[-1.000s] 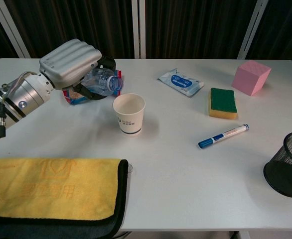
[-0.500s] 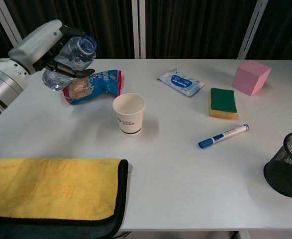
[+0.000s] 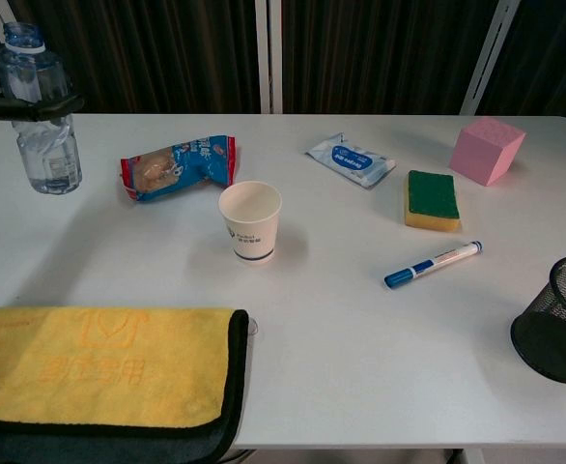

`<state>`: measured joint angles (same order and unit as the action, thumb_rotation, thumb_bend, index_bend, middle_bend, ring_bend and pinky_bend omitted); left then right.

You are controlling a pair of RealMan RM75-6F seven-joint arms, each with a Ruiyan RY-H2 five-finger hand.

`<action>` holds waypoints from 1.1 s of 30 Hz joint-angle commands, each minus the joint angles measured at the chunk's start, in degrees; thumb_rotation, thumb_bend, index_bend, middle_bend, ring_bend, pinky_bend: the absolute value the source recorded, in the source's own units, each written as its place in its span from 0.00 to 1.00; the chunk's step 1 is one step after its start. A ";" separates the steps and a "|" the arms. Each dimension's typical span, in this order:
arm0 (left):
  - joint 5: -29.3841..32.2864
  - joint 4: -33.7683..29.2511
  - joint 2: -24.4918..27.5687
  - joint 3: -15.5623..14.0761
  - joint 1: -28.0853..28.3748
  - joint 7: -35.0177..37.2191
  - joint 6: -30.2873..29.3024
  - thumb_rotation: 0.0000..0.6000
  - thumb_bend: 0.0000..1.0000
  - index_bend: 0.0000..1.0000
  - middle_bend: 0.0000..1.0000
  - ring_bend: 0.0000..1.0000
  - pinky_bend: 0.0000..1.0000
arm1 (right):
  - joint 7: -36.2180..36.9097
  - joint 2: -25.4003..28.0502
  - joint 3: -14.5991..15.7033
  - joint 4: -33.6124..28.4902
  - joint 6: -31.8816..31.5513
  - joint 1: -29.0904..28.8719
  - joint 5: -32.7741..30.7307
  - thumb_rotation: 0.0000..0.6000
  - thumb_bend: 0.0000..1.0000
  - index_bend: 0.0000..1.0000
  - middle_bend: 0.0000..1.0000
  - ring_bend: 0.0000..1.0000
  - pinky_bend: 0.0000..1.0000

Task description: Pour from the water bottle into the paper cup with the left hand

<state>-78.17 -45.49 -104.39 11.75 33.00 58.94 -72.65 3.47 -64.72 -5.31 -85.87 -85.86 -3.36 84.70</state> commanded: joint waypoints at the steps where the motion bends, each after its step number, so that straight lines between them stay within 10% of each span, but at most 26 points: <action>1: 0.20 7.26 -5.76 0.18 -1.20 3.19 -1.08 1.00 0.34 0.80 0.79 0.66 0.57 | -0.45 0.20 0.04 -0.45 0.08 -0.06 0.02 0.86 0.24 0.00 0.00 0.00 0.00; 14: 0.63 25.83 -17.69 2.04 0.84 8.12 -1.96 1.00 0.34 0.74 0.71 0.58 0.52 | -0.71 0.38 0.27 -0.58 0.75 -0.09 -0.50 0.85 0.24 0.00 0.00 0.00 0.00; 33: 2.52 28.50 -19.72 4.09 1.64 15.85 2.31 1.00 0.34 0.69 0.66 0.51 0.52 | -1.08 0.21 0.30 -0.67 1.63 -0.43 -1.07 0.85 0.24 0.00 0.00 0.00 0.00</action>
<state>-75.60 -17.01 -124.13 15.92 34.71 74.55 -70.51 2.39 -64.50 -5.01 -86.54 -84.24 -3.79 83.63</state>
